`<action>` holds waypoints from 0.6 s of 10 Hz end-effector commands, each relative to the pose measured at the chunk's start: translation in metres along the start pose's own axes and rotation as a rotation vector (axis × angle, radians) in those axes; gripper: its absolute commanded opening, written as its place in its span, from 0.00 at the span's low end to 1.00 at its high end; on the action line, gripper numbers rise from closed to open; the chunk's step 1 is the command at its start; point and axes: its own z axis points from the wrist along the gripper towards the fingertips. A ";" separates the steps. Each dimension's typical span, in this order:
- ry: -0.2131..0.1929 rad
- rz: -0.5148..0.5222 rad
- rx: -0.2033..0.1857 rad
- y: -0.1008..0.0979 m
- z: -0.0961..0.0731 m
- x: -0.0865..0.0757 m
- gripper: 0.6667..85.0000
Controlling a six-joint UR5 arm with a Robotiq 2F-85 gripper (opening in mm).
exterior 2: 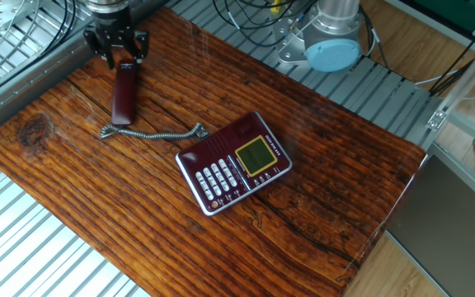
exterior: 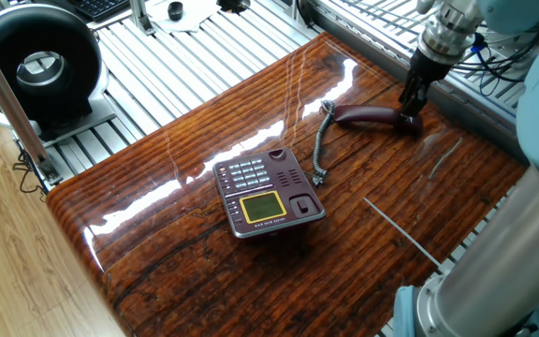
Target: Place the handset of the telephone on the corresponding phone cradle
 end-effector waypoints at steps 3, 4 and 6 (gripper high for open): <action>-0.014 -0.047 -0.044 0.006 0.015 -0.005 0.69; 0.005 -0.052 -0.046 0.006 0.015 0.001 0.69; 0.011 -0.051 -0.043 0.006 0.016 0.004 0.69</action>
